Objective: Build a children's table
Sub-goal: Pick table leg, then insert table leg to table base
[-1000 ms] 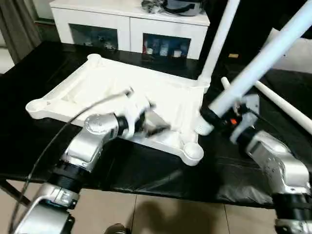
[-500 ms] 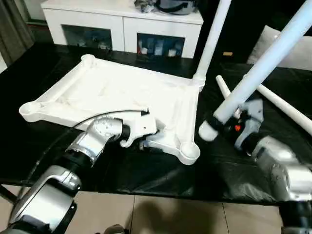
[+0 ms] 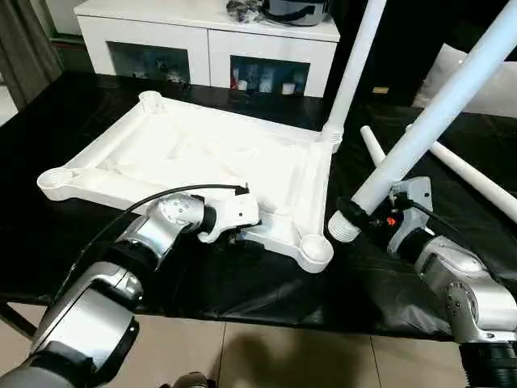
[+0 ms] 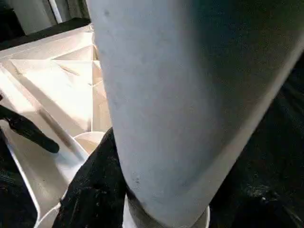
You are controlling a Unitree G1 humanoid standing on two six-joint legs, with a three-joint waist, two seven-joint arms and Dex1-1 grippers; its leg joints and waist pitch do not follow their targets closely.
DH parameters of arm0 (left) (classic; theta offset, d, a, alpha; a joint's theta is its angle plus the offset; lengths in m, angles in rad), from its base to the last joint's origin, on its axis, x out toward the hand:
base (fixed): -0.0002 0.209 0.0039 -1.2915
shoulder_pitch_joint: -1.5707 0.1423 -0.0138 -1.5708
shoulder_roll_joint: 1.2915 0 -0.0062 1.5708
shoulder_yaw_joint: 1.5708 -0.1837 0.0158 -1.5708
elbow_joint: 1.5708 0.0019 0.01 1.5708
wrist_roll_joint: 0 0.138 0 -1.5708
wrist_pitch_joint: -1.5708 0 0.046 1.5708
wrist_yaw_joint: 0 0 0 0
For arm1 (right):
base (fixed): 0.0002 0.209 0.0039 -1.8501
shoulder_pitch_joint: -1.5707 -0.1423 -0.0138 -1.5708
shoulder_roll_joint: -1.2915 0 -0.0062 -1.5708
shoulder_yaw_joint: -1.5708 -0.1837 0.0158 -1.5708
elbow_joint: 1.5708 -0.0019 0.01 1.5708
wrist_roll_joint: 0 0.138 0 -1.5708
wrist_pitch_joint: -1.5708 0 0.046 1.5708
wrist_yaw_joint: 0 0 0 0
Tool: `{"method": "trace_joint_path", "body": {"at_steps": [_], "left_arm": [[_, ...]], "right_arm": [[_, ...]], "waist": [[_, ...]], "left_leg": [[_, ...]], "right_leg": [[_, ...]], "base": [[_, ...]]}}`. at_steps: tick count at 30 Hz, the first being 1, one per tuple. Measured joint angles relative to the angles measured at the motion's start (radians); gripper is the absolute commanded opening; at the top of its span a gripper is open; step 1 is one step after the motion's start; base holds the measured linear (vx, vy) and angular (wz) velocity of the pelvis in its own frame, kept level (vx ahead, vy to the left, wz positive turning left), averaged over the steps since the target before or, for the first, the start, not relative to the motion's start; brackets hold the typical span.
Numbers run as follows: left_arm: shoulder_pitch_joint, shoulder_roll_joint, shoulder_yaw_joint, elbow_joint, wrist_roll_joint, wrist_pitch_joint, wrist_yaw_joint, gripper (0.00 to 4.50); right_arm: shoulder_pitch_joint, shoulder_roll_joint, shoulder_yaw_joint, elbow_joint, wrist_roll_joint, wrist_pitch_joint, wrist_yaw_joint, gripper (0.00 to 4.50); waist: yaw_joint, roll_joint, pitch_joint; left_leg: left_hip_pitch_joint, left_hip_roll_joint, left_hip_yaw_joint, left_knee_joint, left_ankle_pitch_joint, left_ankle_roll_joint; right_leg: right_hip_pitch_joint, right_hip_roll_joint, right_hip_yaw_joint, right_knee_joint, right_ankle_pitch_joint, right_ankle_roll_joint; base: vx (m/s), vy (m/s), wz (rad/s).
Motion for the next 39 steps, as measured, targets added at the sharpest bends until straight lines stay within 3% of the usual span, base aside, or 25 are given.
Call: {"method": "trace_joint_path", "body": {"at_steps": [18, 26, 34, 39], "left_arm": [[-0.082, 0.009, -0.026, 0.07, 0.065, 0.059, -0.187, 0.8], [-0.086, 0.0, -0.013, 0.044, 0.057, 0.147, -0.257, 0.3], [-0.039, -0.033, 0.06, -0.051, 0.037, 0.362, -0.109, 0.1], [0.025, -0.043, 0.094, -0.179, 0.036, 0.494, -0.009, 0.03]], "right_arm": [[0.003, -0.011, 0.025, -0.011, -0.013, -0.023, 0.014, 1.89], [-0.03, -0.008, 0.042, 0.021, -0.028, -0.04, 0.02, 1.89], [-0.037, 0.001, 0.058, 0.025, -0.033, -0.043, 0.026, 1.89], [-0.037, 0.002, 0.058, 0.026, -0.034, -0.045, 0.026, 1.89]], "waist": [[-0.002, 0.002, 0.0], [-0.009, 0.001, 0.0], [-0.034, 0.002, -0.001], [-0.033, 0.009, -0.005]], "left_leg": [[0.002, 0.0, 0.001, -0.001, 0.0, 0.0], [0.002, 0.0, 0.002, -0.002, 0.0, 0.0], [0.006, 0.0, 0.004, -0.003, 0.0, 0.0], [0.009, 0.0, 0.005, -0.007, 0.0, 0.0]], "right_leg": [[0.001, 0.0, 0.0, -0.001, 0.0, 0.0], [0.0, 0.0, 0.001, -0.002, -0.001, 0.0], [0.0, 0.0, 0.004, -0.001, -0.001, 0.0], [0.002, 0.0, 0.004, -0.002, -0.002, 0.001]], "base": [[0.0, 0.0, 0.0], [0.0, 0.0, 0.0], [0.0, 0.0, 0.0], [0.0, 0.0, 0.0]]}}
